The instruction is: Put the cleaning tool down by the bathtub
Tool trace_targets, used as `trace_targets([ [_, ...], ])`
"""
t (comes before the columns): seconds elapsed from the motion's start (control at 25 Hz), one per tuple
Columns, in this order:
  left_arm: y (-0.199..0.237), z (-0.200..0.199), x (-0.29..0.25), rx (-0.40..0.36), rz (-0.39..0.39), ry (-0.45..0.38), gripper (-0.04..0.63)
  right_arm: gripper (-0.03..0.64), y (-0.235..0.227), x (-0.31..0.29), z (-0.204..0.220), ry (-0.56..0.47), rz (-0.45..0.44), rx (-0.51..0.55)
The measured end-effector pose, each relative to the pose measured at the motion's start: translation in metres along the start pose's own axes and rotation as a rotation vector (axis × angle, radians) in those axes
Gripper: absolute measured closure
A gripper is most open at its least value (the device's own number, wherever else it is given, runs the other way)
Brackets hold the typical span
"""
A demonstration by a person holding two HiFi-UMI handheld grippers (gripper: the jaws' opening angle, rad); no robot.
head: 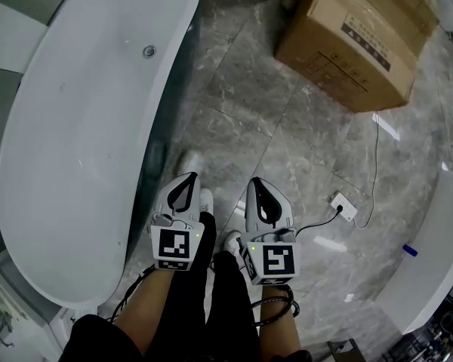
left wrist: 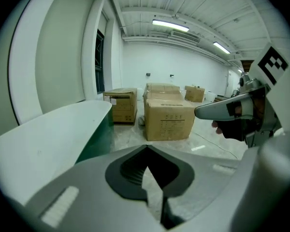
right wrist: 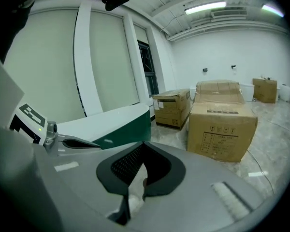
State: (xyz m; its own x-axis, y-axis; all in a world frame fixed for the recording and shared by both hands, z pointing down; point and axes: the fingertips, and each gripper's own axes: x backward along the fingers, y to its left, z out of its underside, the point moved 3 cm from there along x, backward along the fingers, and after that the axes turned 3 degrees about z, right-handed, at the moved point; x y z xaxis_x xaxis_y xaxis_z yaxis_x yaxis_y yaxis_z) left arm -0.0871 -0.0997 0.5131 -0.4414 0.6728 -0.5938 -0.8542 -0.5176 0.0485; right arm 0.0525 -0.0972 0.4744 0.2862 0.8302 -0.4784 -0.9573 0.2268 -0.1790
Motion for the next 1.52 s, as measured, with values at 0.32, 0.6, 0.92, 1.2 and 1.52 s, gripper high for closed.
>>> trace_targets([
  [0.32, -0.015, -0.058, 0.032, -0.046, 0.019, -0.049, 0.595, 0.604, -0.002, 0.042, -0.061, -0.069, 0.032, 0.031],
  [0.6, -0.027, -0.118, 0.074, -0.075, 0.011, -0.147, 0.595, 0.604, -0.007, 0.087, -0.113, -0.147, 0.05, 0.039],
  [0.92, -0.056, -0.149, 0.13, -0.077, 0.013, -0.181, 0.595, 0.604, -0.001, 0.137, -0.156, -0.204, 0.059, 0.063],
  [1.2, -0.073, -0.172, 0.17, -0.145, 0.004, -0.222, 0.595, 0.605, 0.007, 0.186, -0.182, -0.243, 0.073, 0.127],
  [1.52, -0.096, -0.194, 0.216, -0.205, -0.025, -0.275, 0.594, 0.606, 0.014, 0.239, -0.195, -0.291, 0.052, 0.123],
])
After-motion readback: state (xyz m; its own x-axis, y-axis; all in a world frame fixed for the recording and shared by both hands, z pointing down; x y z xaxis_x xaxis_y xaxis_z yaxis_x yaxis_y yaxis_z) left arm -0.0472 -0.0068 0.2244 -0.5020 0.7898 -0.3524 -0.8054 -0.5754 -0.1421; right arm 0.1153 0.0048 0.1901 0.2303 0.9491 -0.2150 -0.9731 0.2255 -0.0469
